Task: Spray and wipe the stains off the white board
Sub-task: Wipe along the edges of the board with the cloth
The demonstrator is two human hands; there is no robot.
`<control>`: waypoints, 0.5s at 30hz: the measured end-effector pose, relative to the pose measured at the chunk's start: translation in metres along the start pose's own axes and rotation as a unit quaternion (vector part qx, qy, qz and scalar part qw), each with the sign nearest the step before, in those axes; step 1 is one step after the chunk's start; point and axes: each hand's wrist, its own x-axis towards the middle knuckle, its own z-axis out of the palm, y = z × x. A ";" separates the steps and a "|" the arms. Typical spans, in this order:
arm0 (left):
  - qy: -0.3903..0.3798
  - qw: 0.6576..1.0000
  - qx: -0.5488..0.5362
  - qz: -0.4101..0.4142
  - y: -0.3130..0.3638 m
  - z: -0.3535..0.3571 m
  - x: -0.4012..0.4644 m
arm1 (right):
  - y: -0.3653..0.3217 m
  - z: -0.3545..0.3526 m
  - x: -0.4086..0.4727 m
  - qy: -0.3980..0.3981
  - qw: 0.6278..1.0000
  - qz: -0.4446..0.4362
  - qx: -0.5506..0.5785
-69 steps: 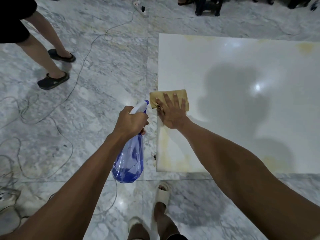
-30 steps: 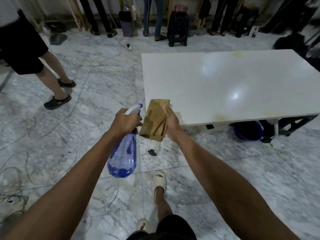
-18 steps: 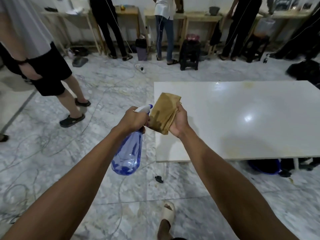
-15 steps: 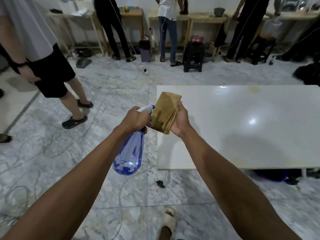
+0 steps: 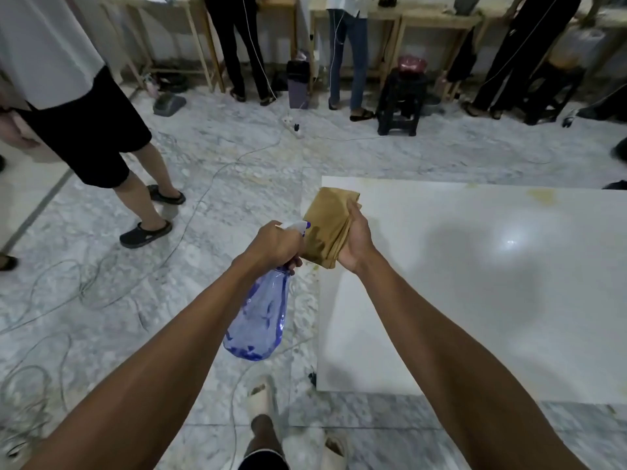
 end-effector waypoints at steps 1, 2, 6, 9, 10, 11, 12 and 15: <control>0.003 1.000 -0.008 0.003 0.000 -0.003 0.014 | 0.002 0.000 0.013 0.006 1.000 0.009 -0.012; 0.008 1.000 -0.016 0.007 0.000 -0.007 0.029 | 0.006 -0.003 0.027 0.018 0.999 0.020 -0.029; 0.018 0.999 -0.034 0.003 0.005 -0.023 0.097 | 0.013 -0.017 0.087 0.077 0.979 0.069 -0.177; 0.005 1.000 -0.023 0.009 0.012 -0.043 0.160 | -0.004 -0.017 0.148 0.122 0.934 -0.006 -0.335; 0.000 1.000 -0.023 0.009 0.015 -0.049 0.182 | -0.016 -0.015 0.169 0.126 0.905 -0.056 -0.402; -0.005 1.000 -0.025 0.007 0.016 -0.054 0.204 | -0.027 -0.012 0.194 0.120 0.866 -0.110 -0.472; -0.008 1.000 -0.025 0.007 0.018 -0.059 0.228 | -0.039 -0.011 0.222 0.112 0.823 -0.154 -0.536; -0.019 1.000 -0.016 0.012 0.009 -0.063 0.292 | -0.067 -0.009 0.311 0.127 0.662 -0.204 -0.710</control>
